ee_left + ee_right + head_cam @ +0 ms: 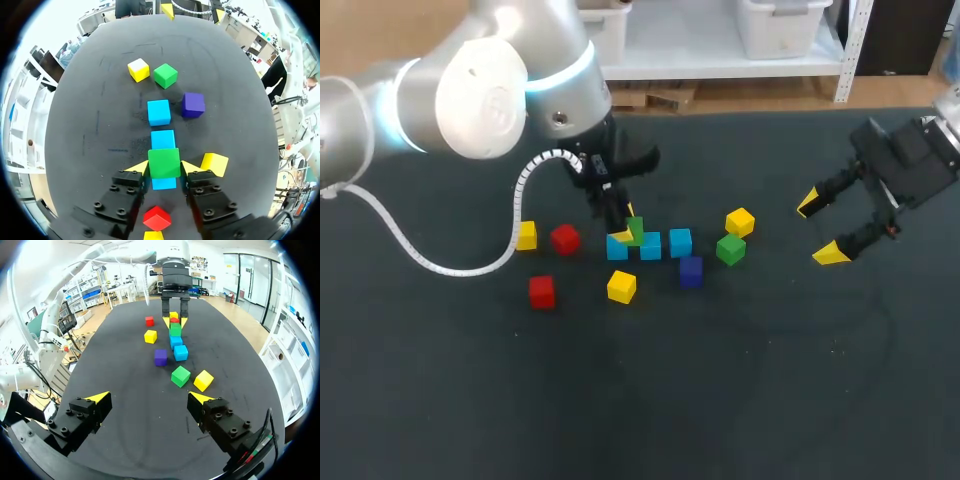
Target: Place the blue cubes, place green cubes on the blue cubes, place the yellow cubes on the green cubes, then place the red cubes on the yellow cubes, and place purple cube on the red cubes.
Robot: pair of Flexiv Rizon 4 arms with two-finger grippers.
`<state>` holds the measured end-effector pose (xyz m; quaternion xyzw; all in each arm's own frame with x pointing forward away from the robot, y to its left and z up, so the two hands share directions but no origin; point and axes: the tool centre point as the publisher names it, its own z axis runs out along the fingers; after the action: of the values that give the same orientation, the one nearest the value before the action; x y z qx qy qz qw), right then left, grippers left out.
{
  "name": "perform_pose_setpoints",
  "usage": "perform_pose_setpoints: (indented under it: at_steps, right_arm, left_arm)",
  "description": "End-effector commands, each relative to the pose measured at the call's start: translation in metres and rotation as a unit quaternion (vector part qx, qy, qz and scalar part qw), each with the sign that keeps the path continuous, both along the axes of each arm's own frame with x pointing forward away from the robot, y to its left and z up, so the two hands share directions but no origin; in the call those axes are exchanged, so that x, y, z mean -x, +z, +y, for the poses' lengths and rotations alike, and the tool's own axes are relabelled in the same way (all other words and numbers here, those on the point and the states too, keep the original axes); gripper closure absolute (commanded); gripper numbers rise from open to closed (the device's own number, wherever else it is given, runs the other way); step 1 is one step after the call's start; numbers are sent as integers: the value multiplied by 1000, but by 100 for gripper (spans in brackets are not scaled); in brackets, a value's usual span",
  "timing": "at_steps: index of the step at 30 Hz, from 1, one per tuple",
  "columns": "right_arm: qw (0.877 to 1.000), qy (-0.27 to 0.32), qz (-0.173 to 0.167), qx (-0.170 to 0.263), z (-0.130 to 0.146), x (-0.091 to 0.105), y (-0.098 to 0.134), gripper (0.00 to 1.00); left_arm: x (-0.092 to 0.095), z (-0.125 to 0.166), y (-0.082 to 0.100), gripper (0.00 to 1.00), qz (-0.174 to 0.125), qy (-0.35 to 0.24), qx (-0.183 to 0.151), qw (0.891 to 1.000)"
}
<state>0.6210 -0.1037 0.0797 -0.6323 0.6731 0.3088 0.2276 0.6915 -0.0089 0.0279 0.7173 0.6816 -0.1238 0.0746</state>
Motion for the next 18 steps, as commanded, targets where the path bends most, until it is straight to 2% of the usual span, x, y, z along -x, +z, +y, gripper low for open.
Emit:
perform_pose_setpoints:
  at_steps: [1, 2, 4, 5, 6, 11, 18]
  right_arm:
    - [1000, 0, 0, -1, 0, 0, 0, 0]
    - [1000, 0, 0, -1, 0, 0, 0, 0]
    - [1000, 0, 0, -1, 0, 0, 0, 0]
    - [1000, 0, 0, -1, 0, 0, 0, 0]
    - [1000, 0, 0, -1, 0, 0, 0, 0]
    - [1000, 0, 0, -1, 0, 0, 0, 0]
    - [1000, 0, 0, -1, 0, 0, 0, 0]
  left_arm:
    - [-3, 0, 0, 52, 4, -3, 1, 1000]
    - [-3, 0, 0, 46, 4, -3, 1, 1000]
    - [-3, 0, 0, 27, 5, -4, 2, 1000]
    - [-3, 0, 0, 9, 6, -4, 2, 1000]
    - [-3, 0, 0, 2, 7, -4, 2, 1000]
    - [-3, 2, 2, 0, 6, -4, 0, 1000]
    - [0, 8, 22, 0, -12, -16, -19, 1000]
